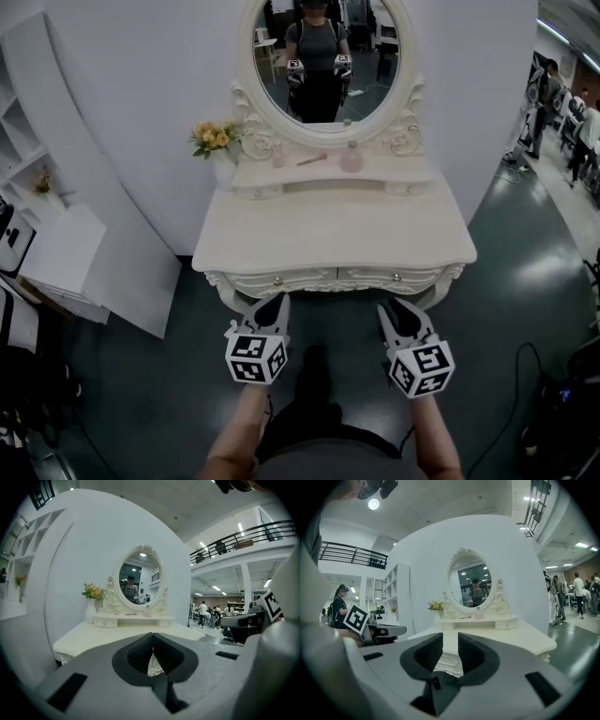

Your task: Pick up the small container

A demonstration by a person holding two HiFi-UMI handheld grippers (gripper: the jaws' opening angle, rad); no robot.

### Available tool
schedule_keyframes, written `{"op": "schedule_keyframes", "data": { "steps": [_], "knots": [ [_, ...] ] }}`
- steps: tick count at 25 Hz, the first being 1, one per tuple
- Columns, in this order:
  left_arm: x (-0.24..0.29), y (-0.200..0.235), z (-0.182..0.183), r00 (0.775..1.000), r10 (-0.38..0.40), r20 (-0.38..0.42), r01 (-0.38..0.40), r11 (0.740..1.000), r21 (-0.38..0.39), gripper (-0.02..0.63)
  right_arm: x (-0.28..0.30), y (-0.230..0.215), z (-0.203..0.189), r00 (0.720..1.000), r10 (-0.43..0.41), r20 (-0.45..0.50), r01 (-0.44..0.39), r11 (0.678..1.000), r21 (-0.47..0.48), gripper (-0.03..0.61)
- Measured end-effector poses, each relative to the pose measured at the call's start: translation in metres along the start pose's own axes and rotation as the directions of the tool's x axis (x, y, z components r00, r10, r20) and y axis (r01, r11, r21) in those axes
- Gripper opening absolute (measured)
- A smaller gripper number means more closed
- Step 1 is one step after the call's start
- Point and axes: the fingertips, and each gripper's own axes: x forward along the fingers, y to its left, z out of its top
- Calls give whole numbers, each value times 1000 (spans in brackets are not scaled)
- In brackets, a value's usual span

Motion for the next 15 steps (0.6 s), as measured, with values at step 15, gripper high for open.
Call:
{"op": "schedule_keyframes", "data": {
  "steps": [15],
  "knots": [
    [92, 56, 16, 1000, 2, -11, -3, 1000, -24, 6, 96, -41, 23, 1000, -10, -6, 10, 1000, 18, 133]
  ]
}}
